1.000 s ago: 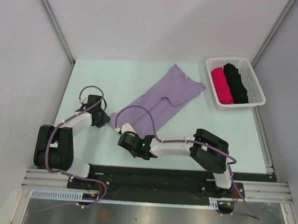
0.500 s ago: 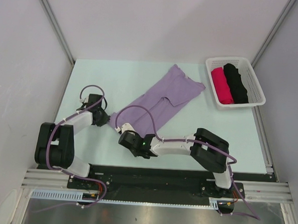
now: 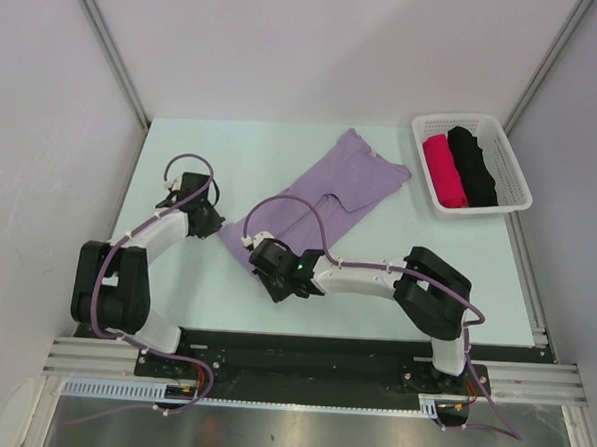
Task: Roll the t-shirts
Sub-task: Roll the T-shirt to the center of the board.
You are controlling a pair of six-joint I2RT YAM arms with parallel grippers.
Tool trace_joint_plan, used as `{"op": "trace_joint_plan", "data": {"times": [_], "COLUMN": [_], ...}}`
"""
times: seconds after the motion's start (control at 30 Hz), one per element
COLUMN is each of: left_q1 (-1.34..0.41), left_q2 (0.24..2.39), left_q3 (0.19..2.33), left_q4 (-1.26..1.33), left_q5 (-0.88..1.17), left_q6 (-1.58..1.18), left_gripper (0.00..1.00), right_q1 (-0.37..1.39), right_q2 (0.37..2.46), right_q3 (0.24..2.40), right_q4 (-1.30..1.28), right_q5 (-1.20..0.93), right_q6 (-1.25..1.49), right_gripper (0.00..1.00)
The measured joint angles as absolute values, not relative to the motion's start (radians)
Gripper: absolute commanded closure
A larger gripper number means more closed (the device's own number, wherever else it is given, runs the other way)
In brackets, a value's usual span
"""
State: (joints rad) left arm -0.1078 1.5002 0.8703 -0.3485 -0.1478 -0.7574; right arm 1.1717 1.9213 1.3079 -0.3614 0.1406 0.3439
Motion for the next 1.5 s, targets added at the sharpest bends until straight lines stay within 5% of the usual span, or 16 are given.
{"op": "trace_joint_plan", "data": {"times": [1.27,1.5], "left_q1": [-0.215,-0.215], "left_q2": [1.779,1.777], "left_q3": [1.123,1.123], "left_q4": [-0.425,-0.398], "left_q5": [-0.212,-0.198], "left_q6": [-0.745,-0.698], "left_gripper": [1.00,0.81], "right_q1": [0.875,0.853], "right_q2": [1.902,1.919], "right_q3": [1.158,1.157], "right_q4": [-0.205,-0.188], "right_q5": [-0.254,-0.312], "right_q6": [0.549,0.582], "right_gripper": [0.98,0.98]}}
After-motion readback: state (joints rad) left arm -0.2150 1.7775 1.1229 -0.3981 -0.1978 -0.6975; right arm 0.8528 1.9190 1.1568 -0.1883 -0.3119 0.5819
